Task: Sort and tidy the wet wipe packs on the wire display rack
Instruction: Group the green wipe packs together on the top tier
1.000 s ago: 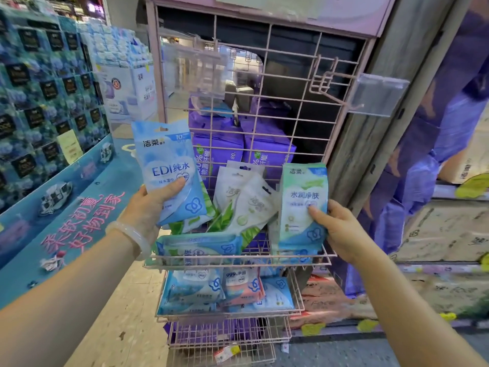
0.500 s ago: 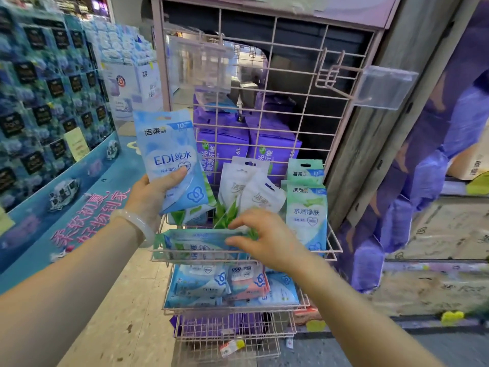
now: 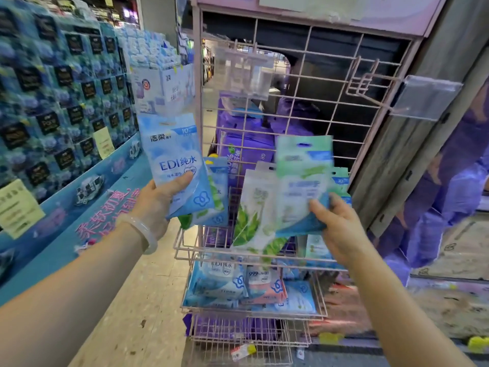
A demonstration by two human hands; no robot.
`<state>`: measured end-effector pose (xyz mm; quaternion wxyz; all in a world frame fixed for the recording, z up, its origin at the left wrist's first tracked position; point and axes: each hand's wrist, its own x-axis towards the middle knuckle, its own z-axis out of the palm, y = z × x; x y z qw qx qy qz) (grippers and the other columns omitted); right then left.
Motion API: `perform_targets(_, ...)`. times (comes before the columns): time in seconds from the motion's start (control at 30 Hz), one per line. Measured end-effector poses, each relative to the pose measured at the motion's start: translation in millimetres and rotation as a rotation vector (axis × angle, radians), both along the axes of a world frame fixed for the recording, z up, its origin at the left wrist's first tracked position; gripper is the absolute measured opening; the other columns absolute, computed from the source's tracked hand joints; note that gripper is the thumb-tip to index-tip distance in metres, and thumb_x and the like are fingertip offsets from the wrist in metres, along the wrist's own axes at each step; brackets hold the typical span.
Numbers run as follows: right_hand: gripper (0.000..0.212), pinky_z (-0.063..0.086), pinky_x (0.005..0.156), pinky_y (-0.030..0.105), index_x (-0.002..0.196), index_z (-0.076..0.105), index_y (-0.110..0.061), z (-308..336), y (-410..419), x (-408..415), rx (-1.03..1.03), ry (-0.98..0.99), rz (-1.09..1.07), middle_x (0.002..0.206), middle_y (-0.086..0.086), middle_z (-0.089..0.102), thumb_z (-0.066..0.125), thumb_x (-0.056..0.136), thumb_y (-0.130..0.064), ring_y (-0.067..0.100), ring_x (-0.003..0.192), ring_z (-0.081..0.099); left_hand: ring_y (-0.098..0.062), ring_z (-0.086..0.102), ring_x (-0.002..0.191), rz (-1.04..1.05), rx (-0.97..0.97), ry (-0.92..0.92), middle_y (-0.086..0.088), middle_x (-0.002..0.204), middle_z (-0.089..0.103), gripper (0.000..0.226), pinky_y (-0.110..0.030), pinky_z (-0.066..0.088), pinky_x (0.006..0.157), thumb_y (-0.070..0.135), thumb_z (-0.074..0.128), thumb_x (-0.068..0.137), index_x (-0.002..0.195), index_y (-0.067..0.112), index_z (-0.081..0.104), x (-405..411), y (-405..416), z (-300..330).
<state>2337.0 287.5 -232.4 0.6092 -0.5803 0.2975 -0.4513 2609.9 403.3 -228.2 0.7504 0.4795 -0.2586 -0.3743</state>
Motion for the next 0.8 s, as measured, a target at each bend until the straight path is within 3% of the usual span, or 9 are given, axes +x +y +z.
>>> perform_targets(0.07, 0.011, 0.059, 0.071, 0.026, 0.090, 0.062, -0.016, -4, -13, -27, 0.044, 0.074, -0.129, 0.090, 0.002, 0.075, 0.060, 0.082, -0.010, 0.015, 0.078, 0.069, -0.022, 0.068, 0.087, -0.062, 0.016, -0.020, -0.005, 0.103, 0.070, 0.053, -0.037, 0.056, 0.079, 0.023, 0.071, 0.062, 0.113, 0.011, 0.062, -9, -7, -2)
perform_targets(0.13, 0.010, 0.059, 0.071, 0.034, 0.091, 0.063, -0.014, -13, -20, -47, -0.049, 0.498, -0.254, 0.101, 0.015, 0.071, 0.065, 0.081, -0.013, 0.019, 0.078, 0.066, -0.019, 0.072, 0.078, -0.124, 0.026, -0.044, 0.000, 0.088, 0.076, 0.044, -0.032, 0.058, 0.068, 0.023, 0.071, 0.058, 0.101, 0.012, 0.067, -21, -16, -5)
perform_targets(0.23, 0.036, 0.053, 0.076, 0.039, 0.104, 0.062, -0.010, -16, -21, -58, -0.328, 0.997, -0.475, 0.104, 0.015, 0.066, 0.072, 0.074, -0.028, 0.027, 0.089, 0.062, -0.015, 0.073, 0.070, -0.192, 0.030, -0.026, 0.002, 0.076, 0.077, 0.034, -0.028, 0.059, 0.059, 0.021, 0.074, 0.056, 0.089, 0.015, 0.070, -40, -28, -10)
perform_targets(0.3, 0.052, 0.048, 0.084, 0.042, 0.113, 0.055, -0.009, -10, -14, -54, -0.423, 1.081, -0.536, 0.110, 0.016, 0.058, 0.075, 0.069, -0.030, 0.033, 0.103, 0.055, -0.015, 0.073, 0.072, -0.206, 0.042, -0.028, 0.001, 0.077, 0.077, 0.031, -0.030, 0.060, 0.064, 0.023, 0.075, 0.055, 0.084, 0.015, 0.072, -46, -34, -12)
perform_targets(0.43, 0.065, 0.043, 0.088, 0.044, 0.121, 0.044, -0.007, -3, 0, -43, -0.419, 1.277, -0.491, 0.119, 0.018, 0.047, 0.076, 0.069, -0.030, 0.038, 0.111, 0.048, -0.016, 0.073, 0.073, -0.235, 0.062, -0.050, 0.001, 0.079, 0.077, 0.031, -0.032, 0.058, 0.072, 0.023, 0.074, 0.055, 0.085, 0.016, 0.071, -50, -39, -12)
perform_targets(0.5, 0.066, 0.041, 0.088, 0.044, 0.123, 0.043, -0.005, 2, 8, -38, -0.532, 1.279, -0.565, 0.120, 0.020, 0.046, 0.075, 0.070, -0.027, 0.039, 0.110, 0.046, -0.016, 0.072, 0.074, -0.244, 0.058, -0.060, 0.001, 0.080, 0.077, 0.027, -0.035, 0.057, 0.076, 0.021, 0.073, 0.060, 0.086, 0.015, 0.071, -51, -38, -12)
perform_targets(0.6, 0.050, 0.041, 0.086, 0.034, 0.120, 0.052, -0.006, 15, 25, -12, -0.687, 0.887, -0.476, 0.110, 0.010, 0.052, 0.070, 0.077, -0.022, 0.028, 0.101, 0.051, -0.016, 0.072, 0.072, -0.268, 0.034, -0.038, 0.001, 0.079, 0.077, 0.014, -0.035, 0.059, 0.073, 0.011, 0.067, 0.074, 0.086, 0.015, 0.070, -56, -37, -13)
perform_targets(0.7, 0.048, 0.045, 0.087, 0.025, 0.129, 0.044, -0.012, 17, 40, 32, -0.433, 0.729, 0.006, 0.110, -0.003, 0.052, 0.060, 0.085, -0.023, 0.013, 0.100, 0.054, -0.018, 0.072, 0.076, -0.314, 0.018, -0.019, -0.003, 0.084, 0.077, 0.021, -0.035, 0.059, 0.076, 0.010, 0.066, 0.073, 0.093, 0.010, 0.069, -64, -36, -13)
perform_targets(0.8, 0.052, 0.047, 0.096, 0.042, 0.133, 0.038, -0.013, 9, 40, 56, -0.312, 0.746, 0.141, 0.121, 0.009, 0.057, 0.059, 0.086, -0.019, 0.023, 0.107, 0.057, -0.021, 0.071, 0.080, -0.296, 0.044, -0.027, -0.010, 0.095, 0.073, 0.038, -0.037, 0.058, 0.078, 0.015, 0.069, 0.066, 0.102, 0.004, 0.066, -63, -32, -14)
